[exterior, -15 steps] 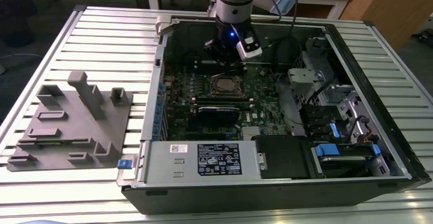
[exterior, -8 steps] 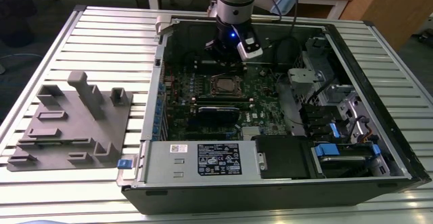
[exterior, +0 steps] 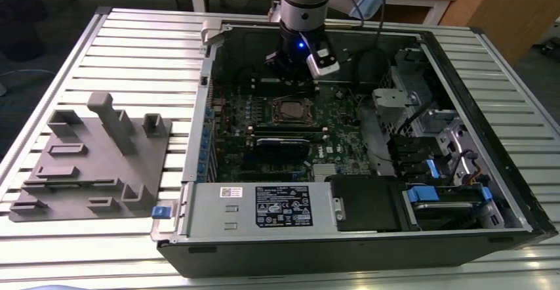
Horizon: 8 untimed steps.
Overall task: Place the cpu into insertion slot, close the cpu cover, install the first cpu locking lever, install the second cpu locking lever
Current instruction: 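Install the first cpu locking lever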
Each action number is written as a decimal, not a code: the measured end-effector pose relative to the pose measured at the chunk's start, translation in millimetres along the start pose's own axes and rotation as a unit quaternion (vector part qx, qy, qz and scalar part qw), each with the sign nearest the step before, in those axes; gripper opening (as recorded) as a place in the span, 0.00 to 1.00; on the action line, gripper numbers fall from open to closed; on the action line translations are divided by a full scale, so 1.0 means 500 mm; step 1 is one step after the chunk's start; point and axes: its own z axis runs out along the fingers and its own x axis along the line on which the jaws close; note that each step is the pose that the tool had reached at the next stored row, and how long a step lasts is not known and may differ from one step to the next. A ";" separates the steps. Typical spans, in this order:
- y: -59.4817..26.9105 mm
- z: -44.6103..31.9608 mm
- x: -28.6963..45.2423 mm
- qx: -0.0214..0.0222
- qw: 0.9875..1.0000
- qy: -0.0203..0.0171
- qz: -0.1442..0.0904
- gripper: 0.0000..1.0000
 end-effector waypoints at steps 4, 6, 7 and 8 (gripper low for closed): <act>0.001 0.001 0.000 0.000 1.000 0.000 0.000 0.11; 0.001 0.003 0.000 0.000 1.000 0.000 0.000 0.11; 0.001 0.005 0.000 0.000 1.000 0.000 0.000 0.11; 0.001 0.006 0.000 0.000 1.000 0.000 0.000 0.11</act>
